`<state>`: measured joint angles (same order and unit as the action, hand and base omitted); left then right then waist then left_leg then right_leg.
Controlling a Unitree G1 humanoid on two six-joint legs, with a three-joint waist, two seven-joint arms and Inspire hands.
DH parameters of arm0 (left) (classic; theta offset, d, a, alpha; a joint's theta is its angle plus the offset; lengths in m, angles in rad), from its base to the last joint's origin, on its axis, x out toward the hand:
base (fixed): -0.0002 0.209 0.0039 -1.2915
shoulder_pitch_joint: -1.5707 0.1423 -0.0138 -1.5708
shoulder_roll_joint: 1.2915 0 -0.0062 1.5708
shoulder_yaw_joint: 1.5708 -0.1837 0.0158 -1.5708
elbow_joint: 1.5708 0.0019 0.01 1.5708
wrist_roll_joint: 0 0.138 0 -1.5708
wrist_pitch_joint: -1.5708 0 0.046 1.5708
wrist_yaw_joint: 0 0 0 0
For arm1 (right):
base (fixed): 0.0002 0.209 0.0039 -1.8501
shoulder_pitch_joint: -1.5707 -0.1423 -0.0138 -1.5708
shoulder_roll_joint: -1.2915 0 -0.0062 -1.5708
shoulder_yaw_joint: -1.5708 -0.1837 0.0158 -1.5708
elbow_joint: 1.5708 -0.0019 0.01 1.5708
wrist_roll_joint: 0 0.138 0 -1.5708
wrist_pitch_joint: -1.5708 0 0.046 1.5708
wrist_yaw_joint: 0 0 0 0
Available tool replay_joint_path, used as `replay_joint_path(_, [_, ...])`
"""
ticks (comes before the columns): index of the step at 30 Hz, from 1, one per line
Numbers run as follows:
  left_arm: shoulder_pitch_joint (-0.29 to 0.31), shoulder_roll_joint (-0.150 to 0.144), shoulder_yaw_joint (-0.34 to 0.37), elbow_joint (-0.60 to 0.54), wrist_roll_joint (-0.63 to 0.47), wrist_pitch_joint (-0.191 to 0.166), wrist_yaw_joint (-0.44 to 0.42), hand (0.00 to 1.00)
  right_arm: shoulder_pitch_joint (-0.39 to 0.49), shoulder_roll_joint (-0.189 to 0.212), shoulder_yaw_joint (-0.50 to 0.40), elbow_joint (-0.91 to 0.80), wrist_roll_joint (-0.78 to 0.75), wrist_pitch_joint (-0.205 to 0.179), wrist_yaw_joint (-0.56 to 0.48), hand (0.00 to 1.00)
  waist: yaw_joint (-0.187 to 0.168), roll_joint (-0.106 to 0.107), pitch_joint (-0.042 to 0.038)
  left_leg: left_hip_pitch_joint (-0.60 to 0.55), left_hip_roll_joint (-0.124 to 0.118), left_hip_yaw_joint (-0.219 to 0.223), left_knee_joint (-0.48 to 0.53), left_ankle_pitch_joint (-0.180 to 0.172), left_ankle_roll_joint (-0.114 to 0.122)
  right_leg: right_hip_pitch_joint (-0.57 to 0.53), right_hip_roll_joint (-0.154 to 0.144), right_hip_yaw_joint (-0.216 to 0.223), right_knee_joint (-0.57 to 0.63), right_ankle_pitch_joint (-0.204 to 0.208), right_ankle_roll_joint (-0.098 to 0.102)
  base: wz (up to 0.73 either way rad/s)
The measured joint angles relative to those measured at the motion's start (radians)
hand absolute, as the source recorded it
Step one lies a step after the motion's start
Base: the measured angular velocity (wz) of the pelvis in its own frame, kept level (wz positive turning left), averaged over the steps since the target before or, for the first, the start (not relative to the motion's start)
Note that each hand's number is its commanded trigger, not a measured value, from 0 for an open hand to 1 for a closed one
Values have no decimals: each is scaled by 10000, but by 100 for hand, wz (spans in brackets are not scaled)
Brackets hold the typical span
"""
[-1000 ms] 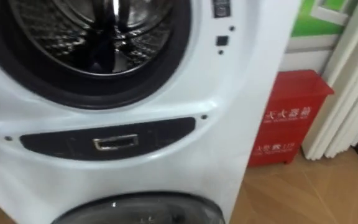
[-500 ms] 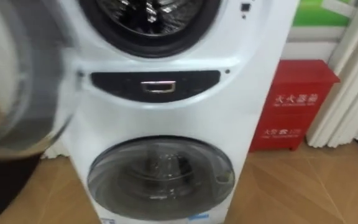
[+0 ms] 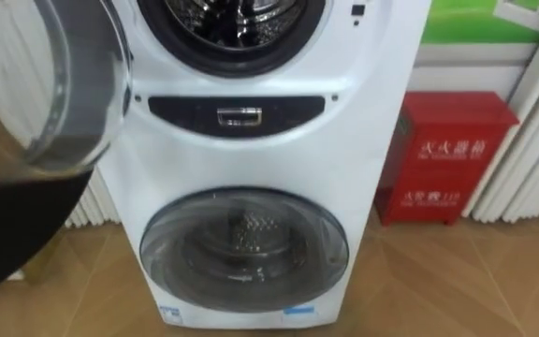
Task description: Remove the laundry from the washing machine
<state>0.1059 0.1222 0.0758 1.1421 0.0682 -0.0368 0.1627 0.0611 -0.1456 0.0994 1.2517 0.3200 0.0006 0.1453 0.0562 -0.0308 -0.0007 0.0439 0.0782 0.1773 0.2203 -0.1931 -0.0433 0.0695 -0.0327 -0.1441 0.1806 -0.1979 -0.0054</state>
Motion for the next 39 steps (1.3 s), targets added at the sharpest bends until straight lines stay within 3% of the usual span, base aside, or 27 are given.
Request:
replay_joint_path(3, [-7, 9, 7, -11, -23, -13, 13, 0, 3, 3, -14, -42, -227, -3, 100, 0, -6, 13, -26, -112, -32, -179, 3, -3, -4, 13, -3, -101, -118, 20, 1, 12])
replay_joint_path(10, [249, 33, 7, 149, -1204, -124, 18, 0, 100, -4, -61, -26, -426, -224, 189, 0, -141, 50, 64, 13, -114, -434, -238, -3, -6, 331, -21, -378, -380, 19, 14, 13])
replay_joint_path(14, [467, 34, 44, 194, -1985, -101, 7, 0, 190, 2, -138, -24, -321, -232, 151, 0, -186, 59, 47, 36, -151, -491, -336, -3, -6, 356, -43, -418, -462, 21, 22, 2])
replay_joint_path(16, [590, 31, 498, 188, -2205, -54, -15, 0, 219, -2, -250, -27, -326, -212, 52, 0, -119, 132, 89, 116, -153, -478, -339, -3, -5, 398, -47, -427, -439, 27, 31, -6])
replay_joint_path(20, [585, 128, 1391, 157, -2783, -56, 73, 0, 393, -71, -514, -106, -306, -213, -116, 0, 13, 246, 99, 373, -153, -464, -366, -12, -16, 638, -50, -437, -450, 27, 32, -5])
replay_joint_path(22, [420, 252, 1755, 165, -3169, -55, 155, 0, 409, -96, -846, -128, -431, -211, -212, 0, 15, 322, 102, 450, -153, -460, -396, -12, -16, 700, -50, -427, -452, 24, 36, 0])
replay_joint_path(26, [10, 784, 2550, -203, -3705, -35, 354, 0, 433, -452, -1477, -338, -672, -227, -113, 0, 50, 526, 142, 525, -179, -447, -532, -14, -20, 703, -68, -426, -454, 2, 73, 0])
replay_joint_path(29, [-302, 1254, 3053, -842, -3680, -69, 608, 0, 420, -633, -2149, -503, -1093, -353, -110, 0, 11, 693, 61, 458, -234, -481, -524, -13, -14, 642, -95, -340, -452, -20, 102, -1])
replay_joint_path(34, [-985, 2063, 3552, -2450, -3712, -158, 1153, 0, 598, -607, -2396, -746, -1501, -350, 13, 0, 25, 826, -23, 466, -245, -493, -480, -7, -5, 639, -96, -255, -431, -19, 105, -2])
replay_joint_path(39, [-1411, 2319, 3490, -5035, -3682, -166, 1886, 0, 728, -619, -2390, -886, -1352, -382, -126, 0, 13, 993, -71, 480, -247, -538, -496, -7, -6, 593, -99, -224, -385, -3, 126, -4])
